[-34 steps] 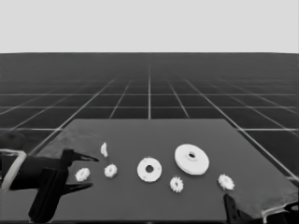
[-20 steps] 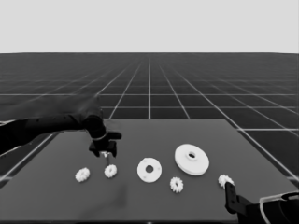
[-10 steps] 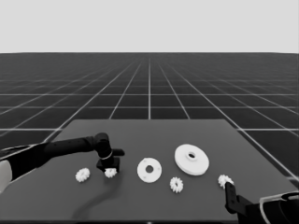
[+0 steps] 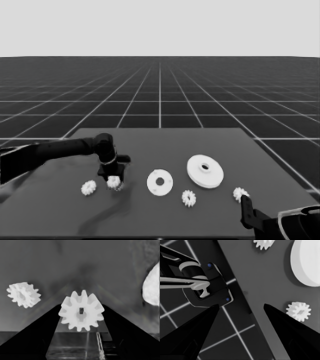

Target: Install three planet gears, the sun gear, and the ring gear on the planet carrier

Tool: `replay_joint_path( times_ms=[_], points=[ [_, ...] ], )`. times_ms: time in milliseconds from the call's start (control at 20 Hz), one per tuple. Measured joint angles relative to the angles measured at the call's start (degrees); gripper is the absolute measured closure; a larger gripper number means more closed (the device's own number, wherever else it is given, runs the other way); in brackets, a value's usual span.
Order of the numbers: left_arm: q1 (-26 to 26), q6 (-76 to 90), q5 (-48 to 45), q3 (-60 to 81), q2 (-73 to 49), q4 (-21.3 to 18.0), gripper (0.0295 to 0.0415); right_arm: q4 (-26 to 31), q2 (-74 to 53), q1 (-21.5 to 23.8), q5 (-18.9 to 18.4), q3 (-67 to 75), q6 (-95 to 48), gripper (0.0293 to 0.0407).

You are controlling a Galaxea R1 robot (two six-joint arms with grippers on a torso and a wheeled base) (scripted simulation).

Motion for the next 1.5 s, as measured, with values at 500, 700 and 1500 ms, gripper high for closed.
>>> replay_joint_path(
  times_ms=[500, 700, 1500],
  points=[
    [-17.8, -11.7, 4.5, 2.6, 6.8, -15.0, 0.0398, 0.0, 0.0, 0.0, 0.0, 0.0, 0.0, 0.0315],
    [-17.9, -20.8, 4.0, -3.2, 24.3, -15.3, 0.0398, 0.0, 0.0, 0.0, 0.0, 0.0, 0.0, 0.0315],
    [5.5, -15.5, 2.1, -12.6, 27.8, 8.1, 0.0367, 0.0, 0.0, 0.0, 0.0, 0.0, 0.0, 0.0315]
  ],
)
